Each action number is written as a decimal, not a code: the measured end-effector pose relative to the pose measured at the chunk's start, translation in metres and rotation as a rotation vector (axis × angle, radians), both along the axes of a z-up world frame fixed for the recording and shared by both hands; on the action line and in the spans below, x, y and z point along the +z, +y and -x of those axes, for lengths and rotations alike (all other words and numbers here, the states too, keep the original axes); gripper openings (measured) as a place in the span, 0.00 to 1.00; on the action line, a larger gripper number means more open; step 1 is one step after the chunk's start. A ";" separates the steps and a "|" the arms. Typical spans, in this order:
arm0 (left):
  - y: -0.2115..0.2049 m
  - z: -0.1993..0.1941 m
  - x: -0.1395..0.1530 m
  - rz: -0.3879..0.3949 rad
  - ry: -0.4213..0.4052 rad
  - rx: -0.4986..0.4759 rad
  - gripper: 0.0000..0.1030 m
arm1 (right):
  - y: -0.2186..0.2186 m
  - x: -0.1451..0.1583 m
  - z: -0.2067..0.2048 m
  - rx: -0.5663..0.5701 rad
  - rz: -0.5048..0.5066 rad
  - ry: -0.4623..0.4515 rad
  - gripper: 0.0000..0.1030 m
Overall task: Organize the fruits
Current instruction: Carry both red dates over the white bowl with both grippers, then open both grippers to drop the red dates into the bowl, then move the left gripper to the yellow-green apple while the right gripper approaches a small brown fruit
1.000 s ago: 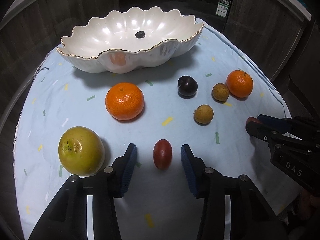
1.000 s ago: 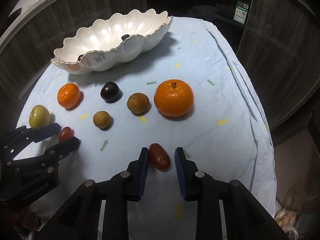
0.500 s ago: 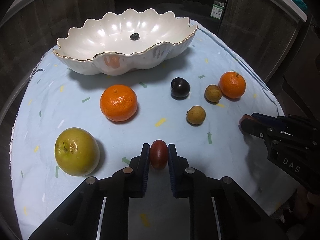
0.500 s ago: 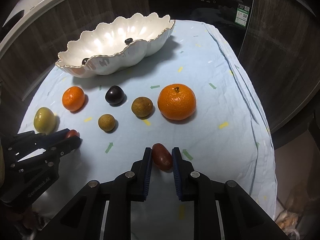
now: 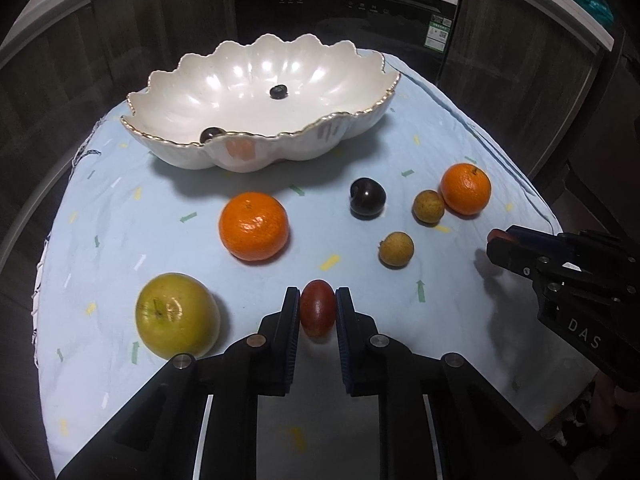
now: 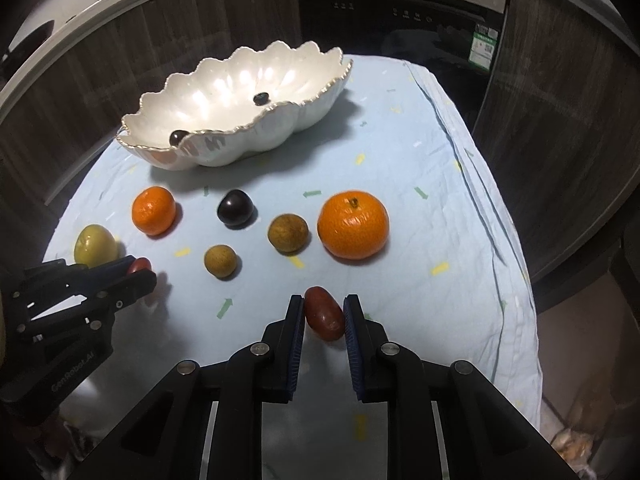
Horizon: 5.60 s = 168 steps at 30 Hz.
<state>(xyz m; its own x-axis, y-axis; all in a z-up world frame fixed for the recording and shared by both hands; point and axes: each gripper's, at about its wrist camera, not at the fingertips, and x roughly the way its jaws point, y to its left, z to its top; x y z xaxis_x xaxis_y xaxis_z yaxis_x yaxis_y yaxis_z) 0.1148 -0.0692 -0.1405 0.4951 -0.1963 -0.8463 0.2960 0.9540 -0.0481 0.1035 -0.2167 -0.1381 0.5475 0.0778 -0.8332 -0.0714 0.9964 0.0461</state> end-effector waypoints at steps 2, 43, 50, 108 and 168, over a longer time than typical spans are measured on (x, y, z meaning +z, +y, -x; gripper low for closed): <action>0.002 -0.001 0.002 -0.002 -0.005 0.006 0.18 | 0.002 0.002 -0.001 0.007 0.006 -0.009 0.21; 0.035 -0.094 0.083 -0.028 -0.186 0.054 0.18 | 0.034 0.089 -0.092 0.035 -0.035 -0.212 0.21; 0.035 -0.106 0.081 -0.032 -0.179 0.059 0.18 | 0.037 0.092 -0.112 0.037 -0.038 -0.225 0.21; 0.044 -0.128 0.081 -0.021 -0.215 0.173 0.78 | 0.029 0.091 -0.157 -0.037 -0.005 -0.228 0.73; 0.055 -0.017 0.047 -0.032 -0.205 0.161 0.78 | 0.039 0.060 -0.035 -0.028 0.053 -0.280 0.73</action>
